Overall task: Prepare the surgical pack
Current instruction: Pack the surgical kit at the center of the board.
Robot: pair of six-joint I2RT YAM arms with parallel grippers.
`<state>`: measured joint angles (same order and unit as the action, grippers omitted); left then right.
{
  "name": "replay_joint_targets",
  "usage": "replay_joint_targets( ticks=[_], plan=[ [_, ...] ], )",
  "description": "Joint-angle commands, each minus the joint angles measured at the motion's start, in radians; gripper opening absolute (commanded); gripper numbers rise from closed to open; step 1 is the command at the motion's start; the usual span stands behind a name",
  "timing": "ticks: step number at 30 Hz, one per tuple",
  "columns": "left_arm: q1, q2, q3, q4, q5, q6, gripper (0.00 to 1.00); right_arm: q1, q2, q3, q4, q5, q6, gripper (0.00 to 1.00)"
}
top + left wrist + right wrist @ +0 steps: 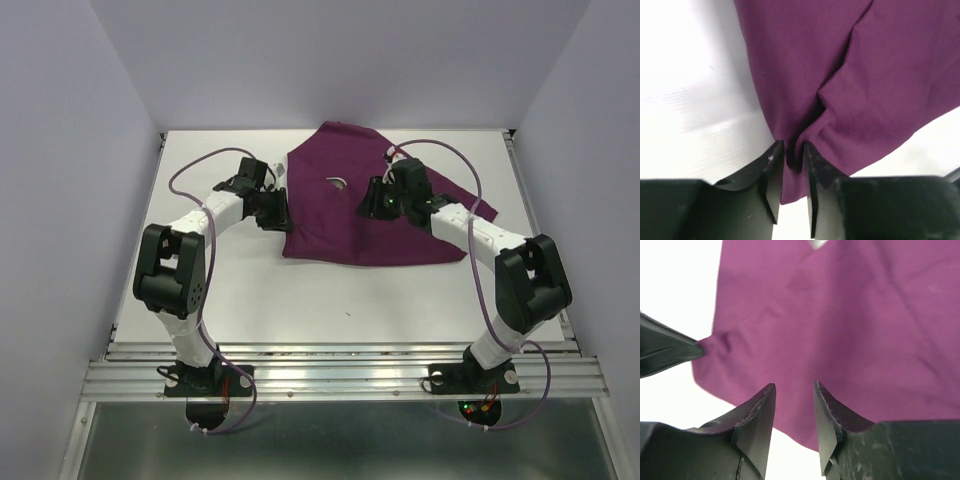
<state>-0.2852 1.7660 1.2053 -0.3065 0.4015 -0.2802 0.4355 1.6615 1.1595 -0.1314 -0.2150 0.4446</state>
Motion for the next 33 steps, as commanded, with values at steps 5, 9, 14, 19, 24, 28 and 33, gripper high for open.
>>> replay_joint_targets(
  ticks=[5,9,14,19,24,28,33],
  plan=[
    [0.038,-0.063,0.207,-0.082,-0.21,0.023,0.42,-0.023,-0.068,0.002,-0.023,0.158,0.031,0.37],
    [0.098,0.045,0.307,-0.046,-0.181,-0.027,0.0,-0.044,0.0,0.069,-0.072,0.164,0.058,0.27],
    [0.116,0.255,0.476,-0.074,-0.178,-0.03,0.0,-0.053,0.127,0.19,-0.166,0.161,0.085,0.24],
    [0.109,0.424,0.672,-0.166,-0.164,-0.004,0.0,-0.053,0.259,0.339,-0.22,0.148,0.086,0.21],
    [0.069,0.477,0.706,-0.157,-0.133,0.015,0.0,-0.053,0.368,0.413,-0.235,0.092,0.08,0.19],
    [0.0,0.495,0.737,-0.16,-0.13,0.035,0.0,-0.044,0.418,0.443,-0.205,0.026,0.075,0.19],
    [-0.048,0.513,0.738,-0.155,-0.119,0.053,0.0,-0.044,0.469,0.476,-0.177,-0.024,0.075,0.19]
  ],
)
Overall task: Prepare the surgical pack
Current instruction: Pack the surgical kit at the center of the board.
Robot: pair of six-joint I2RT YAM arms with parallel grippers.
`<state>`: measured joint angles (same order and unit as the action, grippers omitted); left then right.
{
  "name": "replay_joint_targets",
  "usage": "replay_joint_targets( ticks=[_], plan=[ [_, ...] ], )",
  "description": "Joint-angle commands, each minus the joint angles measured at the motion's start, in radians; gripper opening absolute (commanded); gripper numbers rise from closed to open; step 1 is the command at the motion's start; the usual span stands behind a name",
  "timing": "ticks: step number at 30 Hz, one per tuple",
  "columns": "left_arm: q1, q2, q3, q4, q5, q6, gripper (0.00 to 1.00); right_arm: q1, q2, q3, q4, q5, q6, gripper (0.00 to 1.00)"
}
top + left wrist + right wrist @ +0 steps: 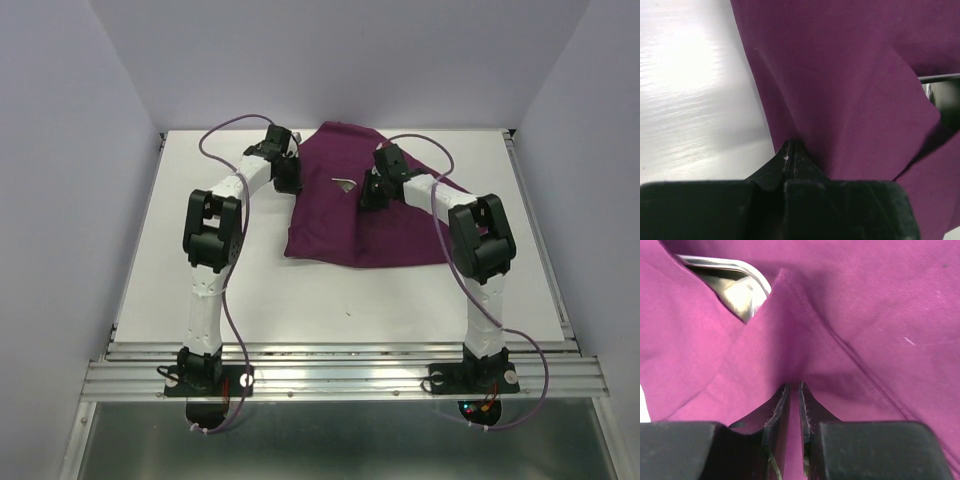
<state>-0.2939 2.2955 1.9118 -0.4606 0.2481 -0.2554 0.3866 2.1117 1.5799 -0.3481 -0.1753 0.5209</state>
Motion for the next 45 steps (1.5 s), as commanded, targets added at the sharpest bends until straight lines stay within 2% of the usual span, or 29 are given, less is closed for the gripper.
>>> replay_joint_targets(
  ticks=[1,8,18,24,31,36,40,41,43,45],
  plan=[
    [-0.045,-0.019,0.024,0.003,0.034,0.028,0.0,0.005,0.025,0.06,0.038,-0.069,-0.004,0.19],
    [-0.085,-0.08,-0.069,0.039,0.042,0.033,0.0,0.005,0.018,0.029,0.057,-0.151,-0.065,0.18],
    [-0.132,-0.24,-0.361,0.137,0.046,-0.01,0.0,0.049,-0.004,-0.017,0.075,-0.274,-0.16,0.14],
    [-0.149,-0.35,-0.522,0.175,0.037,-0.036,0.0,0.107,-0.012,-0.027,0.057,-0.286,-0.202,0.14],
    [-0.148,-0.435,-0.597,0.149,-0.023,-0.035,0.0,0.147,-0.081,-0.136,0.09,-0.299,-0.194,0.13],
    [-0.1,-0.491,-0.574,0.073,-0.154,-0.018,0.0,0.147,-0.124,-0.156,0.069,-0.224,-0.223,0.15],
    [-0.004,-0.531,-0.495,0.013,-0.185,0.004,0.17,0.147,-0.119,-0.098,0.024,-0.194,-0.245,0.2],
    [0.034,-0.534,-0.473,0.007,-0.188,0.008,0.25,0.147,-0.117,-0.087,0.018,-0.184,-0.248,0.2],
    [0.058,-0.522,-0.398,-0.007,-0.19,0.028,0.32,0.147,-0.127,-0.064,0.014,-0.132,-0.243,0.21],
    [0.073,-0.476,-0.299,-0.036,-0.19,0.041,0.34,0.147,-0.134,-0.034,0.014,-0.071,-0.231,0.21]
  ],
)
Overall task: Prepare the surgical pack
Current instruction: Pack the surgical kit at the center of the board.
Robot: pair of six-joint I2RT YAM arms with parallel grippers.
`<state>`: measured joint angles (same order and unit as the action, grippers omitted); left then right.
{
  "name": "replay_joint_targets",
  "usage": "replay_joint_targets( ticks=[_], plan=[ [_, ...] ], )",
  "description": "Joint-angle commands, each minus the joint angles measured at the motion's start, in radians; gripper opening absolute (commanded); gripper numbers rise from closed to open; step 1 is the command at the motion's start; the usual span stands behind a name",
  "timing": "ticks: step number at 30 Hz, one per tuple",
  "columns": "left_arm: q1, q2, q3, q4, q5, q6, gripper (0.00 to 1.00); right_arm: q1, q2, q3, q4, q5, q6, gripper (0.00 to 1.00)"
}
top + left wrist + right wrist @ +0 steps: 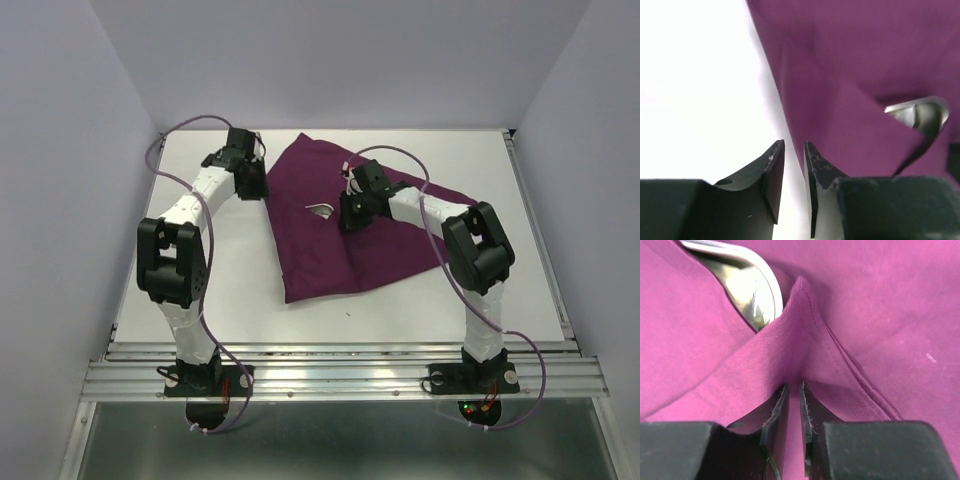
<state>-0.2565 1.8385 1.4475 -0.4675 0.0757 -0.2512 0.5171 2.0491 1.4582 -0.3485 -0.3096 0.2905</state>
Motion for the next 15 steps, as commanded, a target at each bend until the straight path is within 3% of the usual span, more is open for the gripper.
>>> replay_joint_targets(
  ticks=[1,6,10,13,15],
  plan=[
    [0.039,0.005,0.207,-0.042,-0.019,0.039,0.34,0.017,-0.072,0.097,0.016,0.081,0.002,0.21],
    [0.045,0.207,0.473,-0.094,0.016,0.049,0.42,-0.018,-0.07,0.159,0.013,0.18,0.044,0.22],
    [0.045,0.391,0.786,-0.178,0.047,0.09,0.46,-0.057,-0.056,0.198,-0.004,0.259,0.071,0.24],
    [0.046,0.554,0.951,-0.201,0.073,0.133,0.54,-0.081,-0.038,0.221,-0.003,0.296,0.119,0.24],
    [0.046,0.589,0.987,-0.185,0.096,0.154,0.54,-0.106,-0.024,0.241,-0.004,0.303,0.154,0.24]
  ],
)
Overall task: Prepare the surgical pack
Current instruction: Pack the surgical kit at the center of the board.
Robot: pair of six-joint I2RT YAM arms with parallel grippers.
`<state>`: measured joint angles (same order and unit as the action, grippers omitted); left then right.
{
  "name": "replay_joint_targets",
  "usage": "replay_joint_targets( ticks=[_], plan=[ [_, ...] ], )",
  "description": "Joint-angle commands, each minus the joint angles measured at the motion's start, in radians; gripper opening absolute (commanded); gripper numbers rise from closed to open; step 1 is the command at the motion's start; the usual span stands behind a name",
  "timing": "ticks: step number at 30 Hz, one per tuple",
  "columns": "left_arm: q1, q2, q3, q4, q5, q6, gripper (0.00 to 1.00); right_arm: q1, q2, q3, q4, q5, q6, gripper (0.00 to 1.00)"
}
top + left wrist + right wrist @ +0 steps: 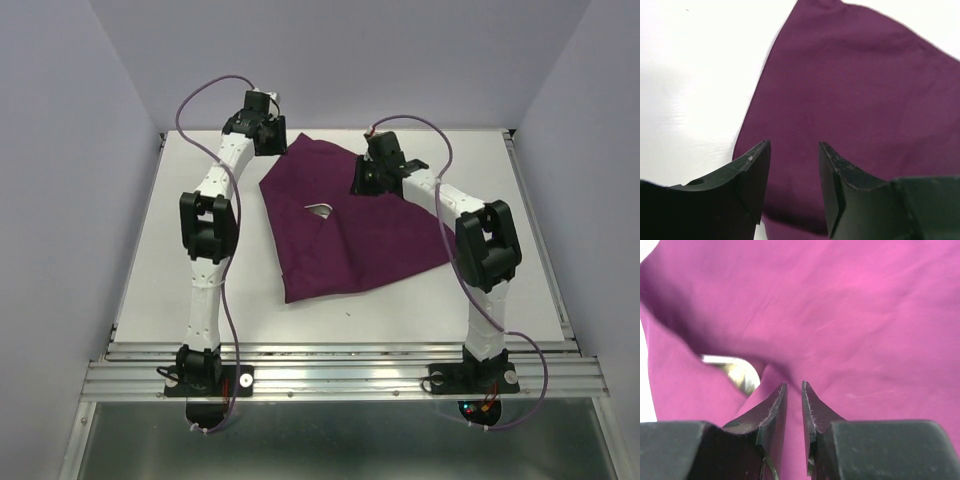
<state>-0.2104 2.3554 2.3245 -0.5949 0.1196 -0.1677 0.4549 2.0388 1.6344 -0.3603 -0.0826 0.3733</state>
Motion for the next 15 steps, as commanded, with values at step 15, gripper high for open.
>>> replay_joint_targets(
  ticks=[15],
  plan=[
    [0.002,0.254,0.148,0.185,-0.008,0.142,0.78,-0.081,0.146,0.248,-0.032,0.069,0.096,0.25]
  ],
)
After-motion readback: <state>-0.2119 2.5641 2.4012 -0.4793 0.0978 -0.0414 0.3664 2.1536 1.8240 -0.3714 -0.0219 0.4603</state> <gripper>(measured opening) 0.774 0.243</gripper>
